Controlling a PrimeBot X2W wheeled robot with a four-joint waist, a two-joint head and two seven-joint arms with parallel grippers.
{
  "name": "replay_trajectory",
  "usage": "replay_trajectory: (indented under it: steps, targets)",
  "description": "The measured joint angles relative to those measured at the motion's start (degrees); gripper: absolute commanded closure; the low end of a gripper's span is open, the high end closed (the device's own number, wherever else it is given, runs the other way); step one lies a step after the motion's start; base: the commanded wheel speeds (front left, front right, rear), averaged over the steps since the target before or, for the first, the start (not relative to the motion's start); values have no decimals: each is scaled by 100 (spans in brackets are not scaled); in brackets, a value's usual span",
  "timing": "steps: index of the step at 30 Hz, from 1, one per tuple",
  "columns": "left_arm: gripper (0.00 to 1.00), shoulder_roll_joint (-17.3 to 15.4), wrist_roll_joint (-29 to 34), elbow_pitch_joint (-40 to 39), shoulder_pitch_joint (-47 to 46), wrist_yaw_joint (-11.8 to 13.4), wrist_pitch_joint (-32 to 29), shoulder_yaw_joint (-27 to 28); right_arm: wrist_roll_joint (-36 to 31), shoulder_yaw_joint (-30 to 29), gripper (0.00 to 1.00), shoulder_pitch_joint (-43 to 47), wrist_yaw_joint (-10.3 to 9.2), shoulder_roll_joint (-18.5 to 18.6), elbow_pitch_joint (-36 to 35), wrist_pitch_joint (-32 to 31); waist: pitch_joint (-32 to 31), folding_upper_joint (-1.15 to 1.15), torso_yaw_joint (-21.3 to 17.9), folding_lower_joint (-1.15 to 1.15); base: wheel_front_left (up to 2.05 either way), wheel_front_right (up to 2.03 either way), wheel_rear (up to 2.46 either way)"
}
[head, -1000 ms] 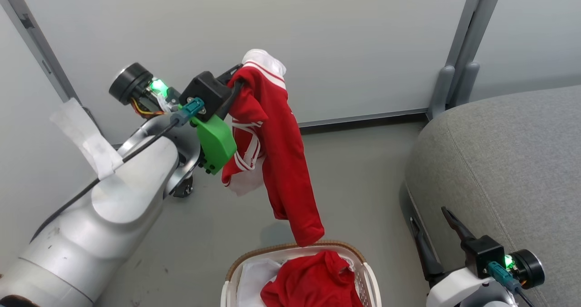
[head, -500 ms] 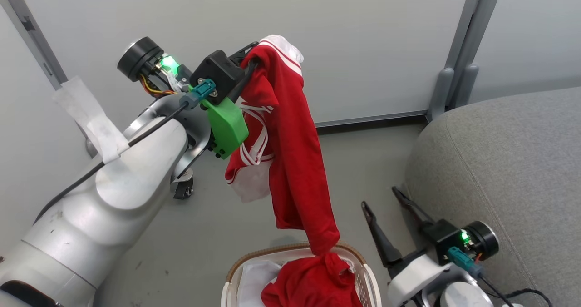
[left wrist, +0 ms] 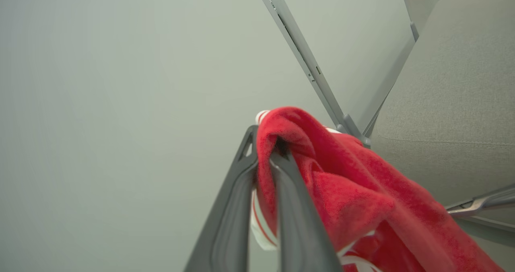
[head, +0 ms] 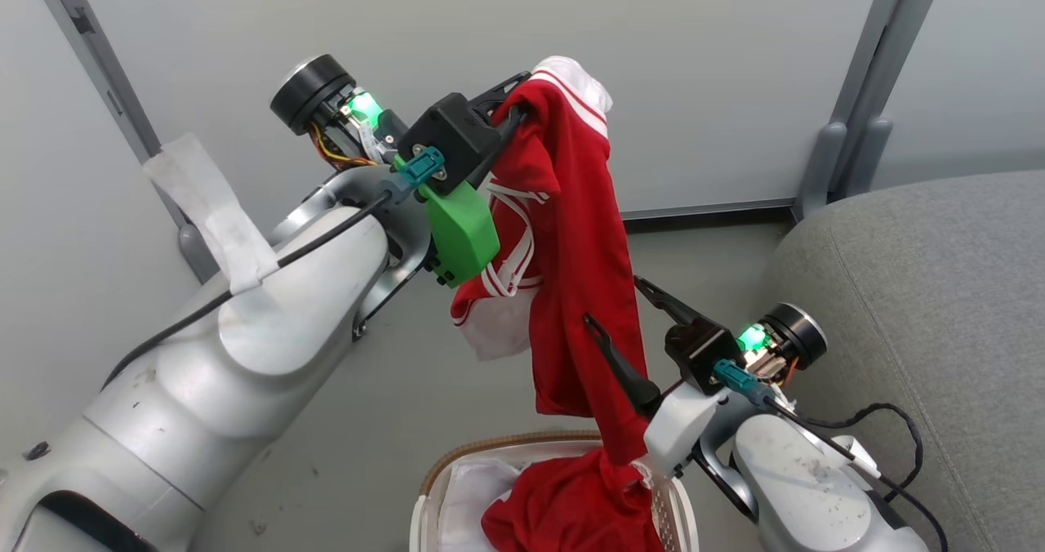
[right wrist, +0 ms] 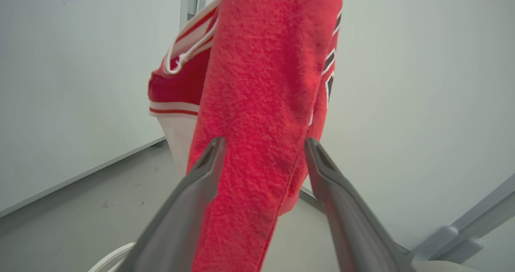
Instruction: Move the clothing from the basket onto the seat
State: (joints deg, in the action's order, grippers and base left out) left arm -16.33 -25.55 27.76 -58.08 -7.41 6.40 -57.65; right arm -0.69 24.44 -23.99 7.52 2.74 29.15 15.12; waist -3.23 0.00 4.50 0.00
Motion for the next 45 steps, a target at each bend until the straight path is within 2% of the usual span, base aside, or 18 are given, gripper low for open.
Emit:
replay_trajectory:
  steps: [11, 13, 14, 15, 17, 29, 32, 35, 37, 45]
  targets:
    - [100, 226, -218, -409, -54, -13, 13, -243, 792, 968, 0, -766, 0, 0, 879, 1, 18, 0, 158, 0, 0, 0, 0]
    - [100, 236, -238, -460, -53, -13, -3, -255, 882, 1072, 54, -845, 0, 0, 933, 1, 19, 0, 165, 0, 0, 0, 0]
    - [100, 242, -254, -474, -49, -12, -3, -257, 902, 1096, 54, -871, 0, 0, 944, 1, 19, 0, 167, 0, 0, 0, 0]
    - [100, 243, -264, -487, -40, -8, -2, -257, 928, 1125, 79, -892, 0, 0, 942, 1, 20, 0, 168, 0, 0, 0, 0]
    - [100, 238, -292, -486, 1, 22, 4, -255, 931, 1114, 100, -920, 0, 0, 901, 1, 21, 0, 169, 0, 0, 0, 0]
    - [100, 68, -902, -207, 919, 359, 346, 31, 646, 293, 100, -632, 0, 4, 176, 1, -53, 0, 46, 0, 0, 0, 0]
    - [92, 66, -1049, -77, 1256, 441, 475, 80, 554, 105, 100, -548, 0, 3, 26, 1, -67, 0, 5, 0, 0, 0, 0]
    - [58, 110, -1213, 80, 1578, 519, 617, 172, 478, -70, 100, -474, 0, 3, -115, 1, -72, 0, -26, 0, 0, 0, 0]
    - [0, 156, -1283, 172, 1791, 587, 717, 220, 443, -190, 100, -456, 0, 3, -201, 1, -69, 0, -42, 0, 0, 0, 0]
    - [0, 447, -1322, 375, 2631, 647, 854, 485, 245, -555, 100, -350, 0, 3, -438, 1, -38, 0, -86, 0, 0, 0, 0]
